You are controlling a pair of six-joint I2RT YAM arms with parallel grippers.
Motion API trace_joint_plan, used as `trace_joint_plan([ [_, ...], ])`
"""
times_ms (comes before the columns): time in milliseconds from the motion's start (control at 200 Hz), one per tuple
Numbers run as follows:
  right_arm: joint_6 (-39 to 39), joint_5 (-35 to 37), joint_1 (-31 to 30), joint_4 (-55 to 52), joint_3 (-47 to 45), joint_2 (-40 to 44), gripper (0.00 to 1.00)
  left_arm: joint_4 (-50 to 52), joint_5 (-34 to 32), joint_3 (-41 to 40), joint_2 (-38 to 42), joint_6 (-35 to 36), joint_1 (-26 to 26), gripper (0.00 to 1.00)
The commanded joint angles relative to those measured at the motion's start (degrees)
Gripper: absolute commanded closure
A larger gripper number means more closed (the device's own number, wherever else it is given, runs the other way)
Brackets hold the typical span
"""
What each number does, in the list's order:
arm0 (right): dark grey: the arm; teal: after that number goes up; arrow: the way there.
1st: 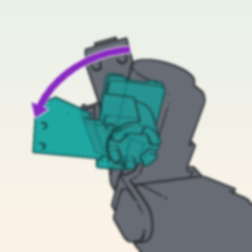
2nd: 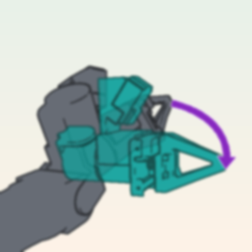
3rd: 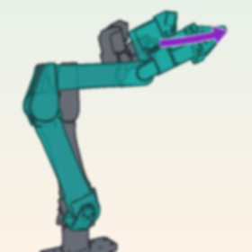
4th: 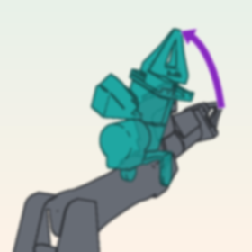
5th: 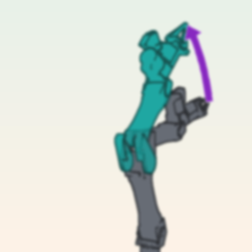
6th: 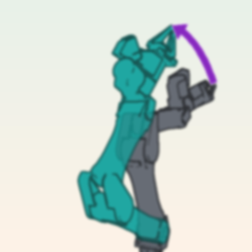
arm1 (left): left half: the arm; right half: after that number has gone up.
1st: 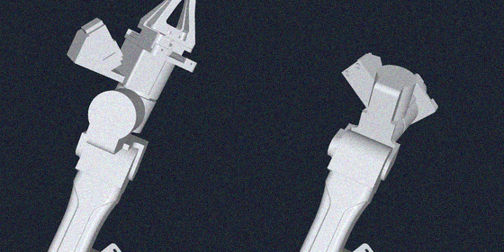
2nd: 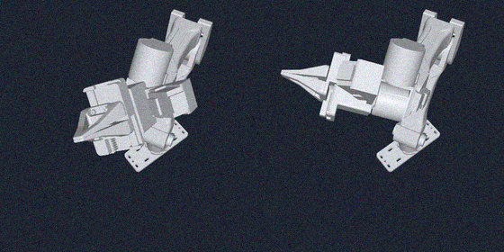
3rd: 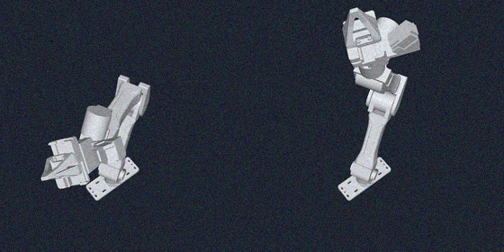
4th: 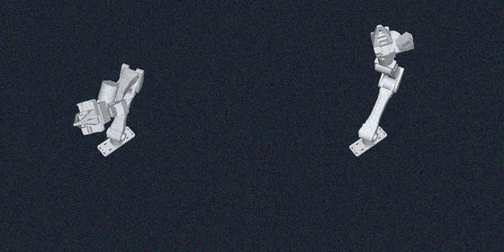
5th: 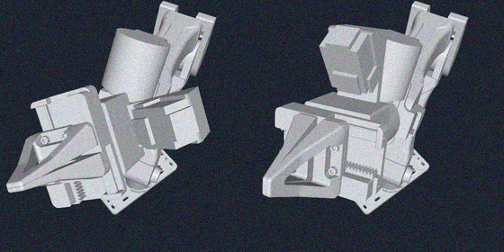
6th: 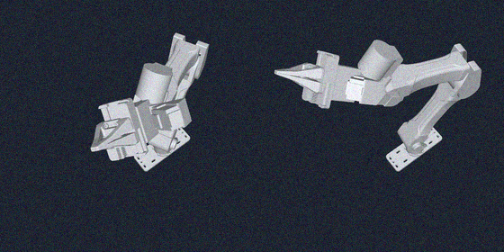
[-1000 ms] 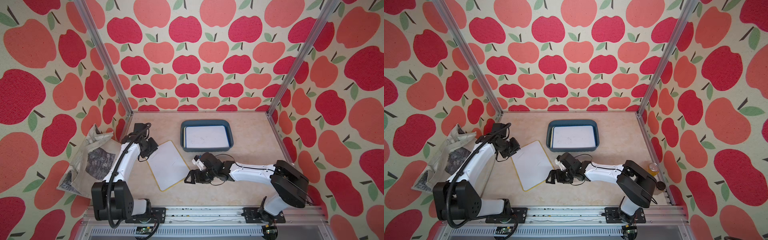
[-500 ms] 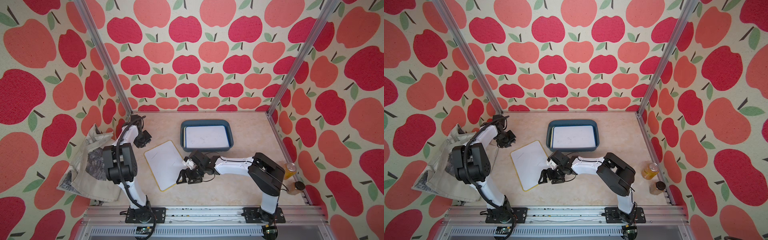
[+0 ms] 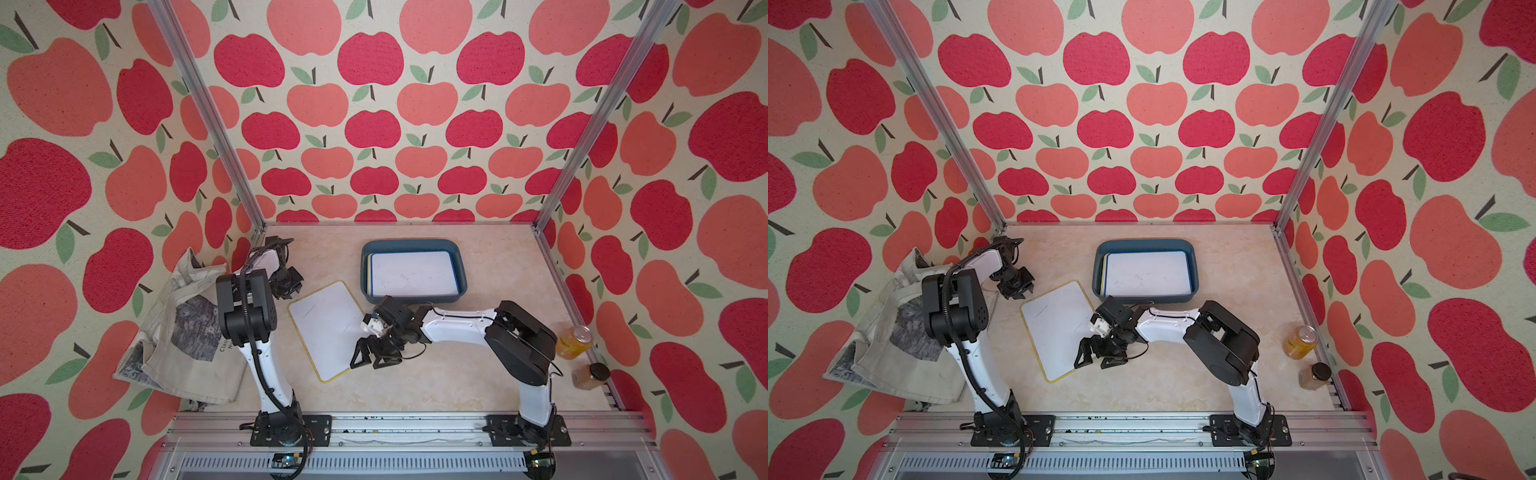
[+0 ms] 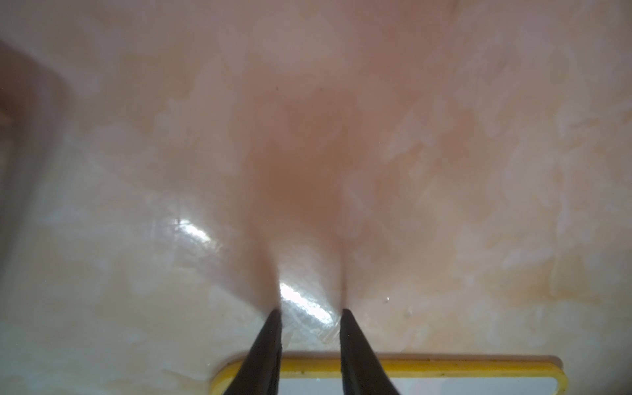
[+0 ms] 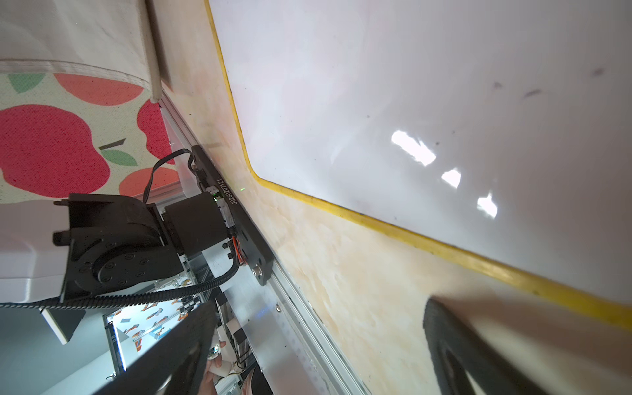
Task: Put the whiteboard into the storage box
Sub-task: Move the whiteboard to the center of the board.
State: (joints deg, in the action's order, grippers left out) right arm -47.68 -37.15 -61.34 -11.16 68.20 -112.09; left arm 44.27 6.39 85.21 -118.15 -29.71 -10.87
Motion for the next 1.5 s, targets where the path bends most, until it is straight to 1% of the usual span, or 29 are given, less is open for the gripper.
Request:
trace_joint_plan([
  [0, -0.8, -0.3, 1.7, 0.9, -2.9, -0.5, 0.01, 1.5, -0.4, -2.9, 0.4, 1.2, -0.2, 0.68],
  [105, -1.9, 0.6, 2.6, 3.2, -5.6, 0.9, 0.01, 1.8, 0.9, -7.0, 3.7, 0.7, -0.1, 0.68],
  [260, -2.4, 0.2, 2.2, 5.7, -6.3, 1.3, 0.01, 2.1, 3.9, -14.1, 9.2, -0.2, 0.1, 0.67],
  [385, -3.5, 0.9, 2.6, 8.1, -8.6, 2.2, 0.01, 1.3, 5.9, -19.8, 13.4, -1.1, 1.4, 0.67],
  [495, -4.3, 2.9, 3.5, 9.8, -12.2, 4.3, 0.01, -0.7, 9.4, -25.2, 16.8, -2.4, 2.9, 0.67],
  [670, -4.0, 5.3, 5.1, 10.6, -16.2, 7.4, 0.01, -3.5, 13.5, -32.3, 21.6, -4.7, 7.6, 0.67],
  [875, -0.7, 7.0, 7.4, 7.2, -14.6, 9.0, 0.01, -7.1, 17.9, -37.9, 26.5, -8.1, 12.8, 0.67],
  [1036, 2.8, 8.1, 9.5, 3.1, -11.4, 10.0, 0.01, -7.7, 18.8, -38.2, 27.7, -9.6, 17.3, 0.67],
  [1206, 5.1, 8.8, 12.7, 0.2, -10.8, 11.6, 0.01, -10.5, 20.8, -40.8, 29.8, -13.7, 22.6, 0.67],
  [1361, 6.0, 8.2, 15.2, -1.2, -9.8, 12.0, 0.01, -11.1, 20.2, -44.1, 32.6, -16.7, 29.2, 0.67],
  [1416, 6.5, 8.8, 15.8, -1.9, -9.5, 12.4, 0.01, -11.4, 20.1, -45.5, 33.7, -17.4, 30.3, 0.67],
  [1491, 7.4, 10.2, 16.5, -4.1, -9.2, 13.1, 0.01, -11.9, 20.0, -47.4, 36.4, -18.3, 30.5, 0.67],
])
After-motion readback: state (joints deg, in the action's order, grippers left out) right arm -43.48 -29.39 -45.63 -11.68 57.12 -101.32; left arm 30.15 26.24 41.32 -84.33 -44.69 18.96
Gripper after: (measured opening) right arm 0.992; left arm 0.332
